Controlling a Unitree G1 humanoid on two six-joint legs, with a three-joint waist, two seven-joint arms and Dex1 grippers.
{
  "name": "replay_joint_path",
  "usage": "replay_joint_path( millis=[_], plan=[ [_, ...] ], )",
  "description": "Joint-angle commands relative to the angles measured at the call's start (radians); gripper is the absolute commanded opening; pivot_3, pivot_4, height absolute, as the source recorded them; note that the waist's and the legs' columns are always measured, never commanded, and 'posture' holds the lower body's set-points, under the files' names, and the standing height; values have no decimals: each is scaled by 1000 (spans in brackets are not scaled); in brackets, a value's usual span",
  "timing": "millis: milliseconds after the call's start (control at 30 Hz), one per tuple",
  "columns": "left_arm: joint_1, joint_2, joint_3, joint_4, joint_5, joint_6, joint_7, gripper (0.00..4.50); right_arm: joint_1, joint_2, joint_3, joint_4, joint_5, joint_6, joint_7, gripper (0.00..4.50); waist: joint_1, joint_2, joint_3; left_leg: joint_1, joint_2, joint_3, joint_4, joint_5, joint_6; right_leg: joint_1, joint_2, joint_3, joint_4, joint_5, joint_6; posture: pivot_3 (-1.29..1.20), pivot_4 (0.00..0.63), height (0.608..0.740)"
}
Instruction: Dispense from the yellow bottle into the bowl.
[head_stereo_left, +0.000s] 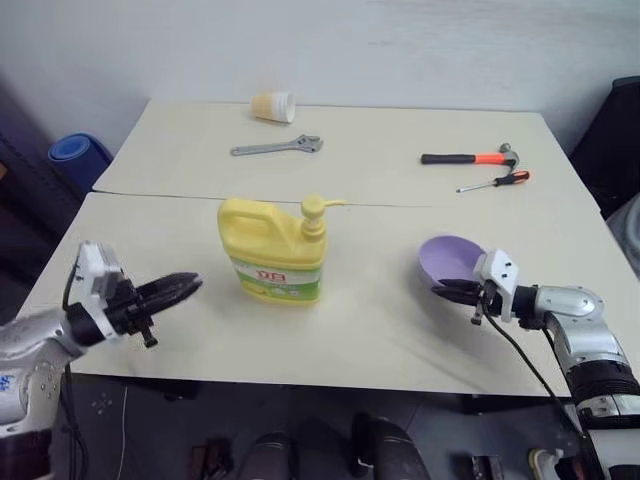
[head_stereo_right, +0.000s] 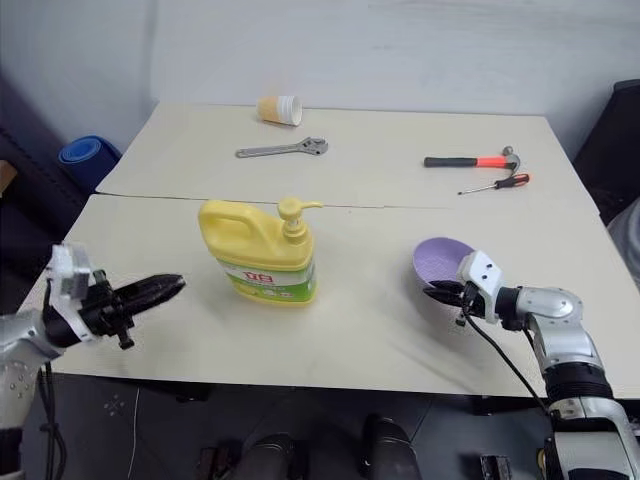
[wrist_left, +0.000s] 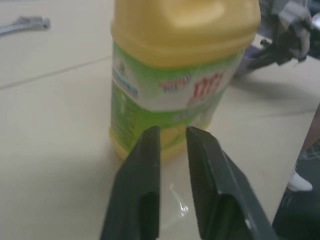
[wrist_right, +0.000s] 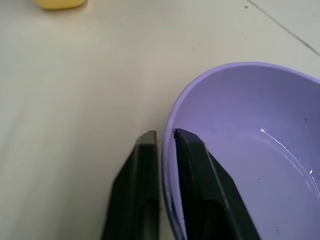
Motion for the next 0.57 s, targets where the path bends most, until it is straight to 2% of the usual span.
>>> replay_joint_path(
  millis=[33,133,233,267,300,400,467,567],
  plan=[
    [37,-36,-13,-29,63,-110,50,2066,4,4,-62,-7,58,-53,36,1863,0,0,0,0,0,0,0,0,0,0,0,0,0,0,0,0,150,740],
    [73,-53,-30,-44,108,-163,81,3008,41,3,-118,-88,121,-82,52,2945,0,0,0,0,0,0,0,0,0,0,0,0,0,0,0,0,150,740],
    [121,-90,-37,-34,218,-318,154,3914,190,0,-185,-353,247,-4,61,3967,5,2,0,0,0,0,-1,0,0,0,0,0,0,0,0,0,150,740],
    [131,-102,-34,-20,247,-361,181,3925,247,-4,-195,-442,272,26,55,4321,7,2,0,0,1,-1,-1,0,0,0,-1,0,-1,0,0,0,150,740],
    [144,-108,-34,-13,252,-370,188,3925,302,-7,-203,-516,284,41,48,4457,9,2,0,0,1,-1,-2,-1,-1,0,-1,0,-2,0,0,0,150,740],
    [205,-131,-44,-18,264,-405,201,3925,455,-3,-244,-662,296,60,9,4457,17,2,0,0,2,0,-1,-1,-1,0,-1,0,-1,0,-1,0,150,740],
    [237,-151,-48,-34,262,-409,222,3925,540,-5,-256,-679,262,16,14,4457,21,2,0,2,2,2,-1,-3,1,0,-5,2,-3,1,-1,0,150,740],
    [273,-160,-57,-55,270,-410,243,3925,586,15,-274,-638,221,-62,-12,4457,23,1,0,2,1,3,-1,-5,4,0,-9,1,-3,0,-1,0,150,740]
  ],
)
